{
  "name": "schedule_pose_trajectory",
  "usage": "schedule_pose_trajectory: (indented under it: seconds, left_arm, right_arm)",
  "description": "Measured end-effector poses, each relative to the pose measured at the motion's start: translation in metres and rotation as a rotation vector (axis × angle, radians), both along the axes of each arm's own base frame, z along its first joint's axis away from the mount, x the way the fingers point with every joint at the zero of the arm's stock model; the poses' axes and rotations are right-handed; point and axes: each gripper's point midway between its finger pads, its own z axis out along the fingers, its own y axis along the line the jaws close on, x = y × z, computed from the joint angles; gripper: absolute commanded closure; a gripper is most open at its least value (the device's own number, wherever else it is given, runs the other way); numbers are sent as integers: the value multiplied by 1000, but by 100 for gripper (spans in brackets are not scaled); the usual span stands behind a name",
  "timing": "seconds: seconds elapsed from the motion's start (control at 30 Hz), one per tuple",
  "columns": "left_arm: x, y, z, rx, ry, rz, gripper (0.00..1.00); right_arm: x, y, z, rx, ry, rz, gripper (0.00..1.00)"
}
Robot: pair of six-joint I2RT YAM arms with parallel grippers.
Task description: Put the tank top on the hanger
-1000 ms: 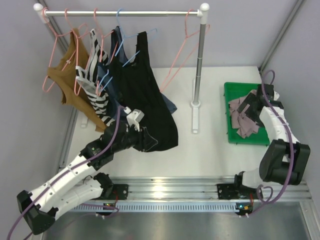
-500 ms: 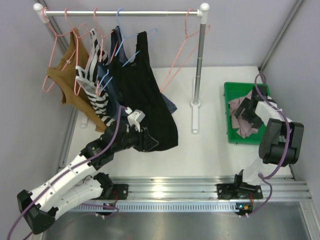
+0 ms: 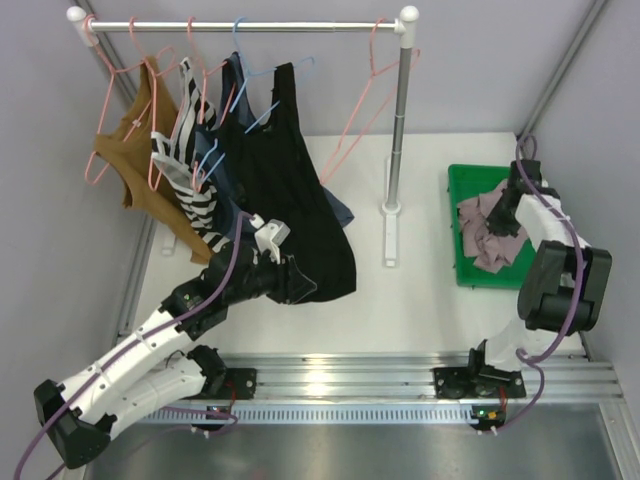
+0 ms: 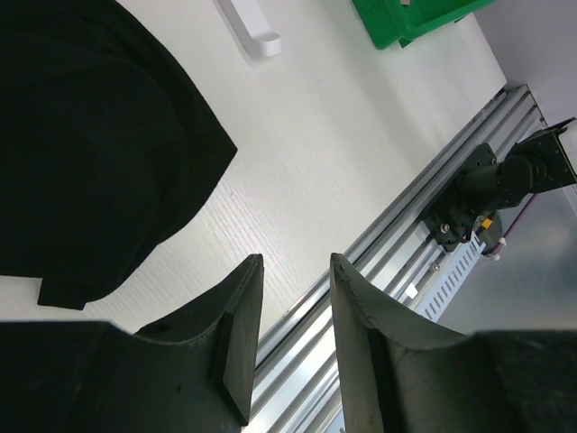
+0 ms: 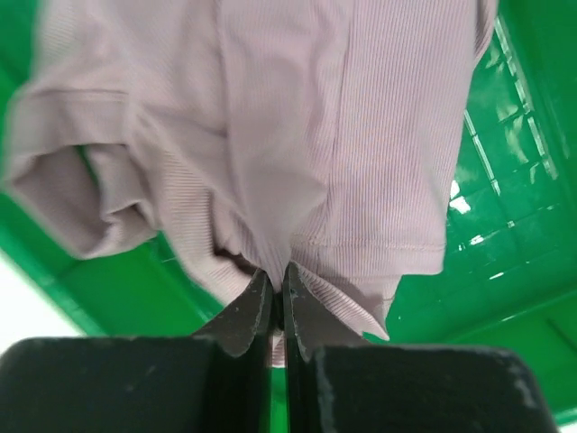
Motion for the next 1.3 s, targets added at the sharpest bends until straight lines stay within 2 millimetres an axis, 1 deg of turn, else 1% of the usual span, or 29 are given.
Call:
schedule_pose_trajectory:
  seconds: [0.03, 0.07, 0.13, 0.17, 0.23, 0.3, 0.4, 0.43, 0.47, 0.53, 0.6, 0.67, 0.73, 0.8, 0.9, 0.93, 1.0, 1.03, 1.13, 1.17, 1.23, 1.27, 1.3]
  left_arm:
    - [0, 0, 0, 0, 0, 1, 59]
    - [0, 0, 0, 1, -1, 2, 59]
    - [1, 0, 0, 2, -1, 3, 59]
    - [1, 0, 0, 1, -2, 3, 59]
    - [1, 0, 2, 1, -3, 4, 59]
    - [2, 0, 7, -2, -9, 6, 59]
    - [4, -2, 16, -17, -26, 7, 59]
    - [4, -2, 19, -20, -30, 8, 59]
    - [5, -2, 21, -23, -35, 9, 59]
    - [6, -2, 25, -28, -44, 10, 59]
    - [7, -2, 28, -30, -50, 14, 59]
    - [7, -2, 30, -32, -54, 17, 59]
    - [8, -2, 33, -35, -60, 22, 59]
    - [9, -1, 34, -37, -63, 24, 59]
    - [10, 0, 36, -38, -70, 34, 59]
    - [11, 1, 37, -39, -74, 41, 59]
    - [12, 4, 41, -45, -89, 58, 59]
    - [13, 6, 43, -49, -98, 70, 59]
    - [16, 13, 52, -65, -128, 114, 58]
    - [18, 16, 56, -71, -138, 133, 58]
    - [21, 22, 61, -82, -156, 174, 57]
    - [23, 25, 63, -86, -160, 195, 57]
    - [25, 28, 65, -89, -167, 218, 57]
  right_arm:
    - [2, 0, 8, -1, -16, 3, 100]
    - [5, 1, 20, 1, -36, 6, 100]
    - [12, 2, 51, -1, -101, 14, 100]
    - [16, 3, 70, -1, -143, 19, 100]
    - [23, 7, 114, -9, -236, 36, 100]
    - [27, 11, 163, -19, -332, 52, 100]
    - [29, 24, 242, -28, -496, 94, 100]
    - [27, 30, 271, -30, -560, 112, 100]
    - [23, 36, 296, -25, -608, 133, 100]
    - [13, 50, 337, -12, -698, 170, 100]
    - [-1, 68, 377, 6, -788, 224, 100]
    - [-15, 88, 404, 34, -855, 282, 100]
    - [-30, 112, 423, 73, -906, 349, 100]
    - [-43, 135, 432, 119, -930, 418, 100]
    - [-60, 166, 435, 187, -936, 504, 100]
    - [-65, 177, 433, 213, -937, 534, 100]
    - [-75, 197, 421, 258, -906, 583, 100]
    - [-81, 208, 410, 283, -879, 613, 100]
    - [-100, 245, 367, 350, -788, 699, 100]
    - [-109, 259, 345, 367, -732, 732, 100]
    - [-124, 289, 311, 391, -647, 798, 100]
    - [-131, 307, 287, 394, -597, 830, 100]
    - [-139, 322, 270, 402, -558, 862, 100]
